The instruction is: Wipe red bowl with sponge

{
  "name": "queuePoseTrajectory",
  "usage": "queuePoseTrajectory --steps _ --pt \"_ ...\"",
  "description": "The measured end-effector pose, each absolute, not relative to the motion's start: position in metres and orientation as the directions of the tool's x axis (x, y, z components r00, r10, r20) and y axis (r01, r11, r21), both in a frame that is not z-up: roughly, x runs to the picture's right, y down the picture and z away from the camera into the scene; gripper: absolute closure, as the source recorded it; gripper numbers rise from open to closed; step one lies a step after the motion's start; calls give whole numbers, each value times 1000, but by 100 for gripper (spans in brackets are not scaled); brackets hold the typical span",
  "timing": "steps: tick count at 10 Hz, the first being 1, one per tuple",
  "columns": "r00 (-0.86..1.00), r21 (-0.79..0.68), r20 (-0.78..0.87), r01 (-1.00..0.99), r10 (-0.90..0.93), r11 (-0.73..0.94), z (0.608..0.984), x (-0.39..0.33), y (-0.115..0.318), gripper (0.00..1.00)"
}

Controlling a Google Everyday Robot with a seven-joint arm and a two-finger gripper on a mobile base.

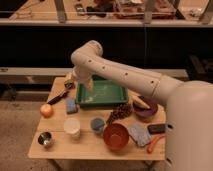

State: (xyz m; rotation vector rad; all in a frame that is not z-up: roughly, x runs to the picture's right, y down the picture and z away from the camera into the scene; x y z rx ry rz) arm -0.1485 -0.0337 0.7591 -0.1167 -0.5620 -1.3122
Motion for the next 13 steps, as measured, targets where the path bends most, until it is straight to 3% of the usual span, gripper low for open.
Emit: queuePoseTrajectory --steps 10,13 --pt "-8 248 414 963 -910 105 771 -154 -37 20" --pt "-83 278 417 960 -905 40 787 -191 -47 20"
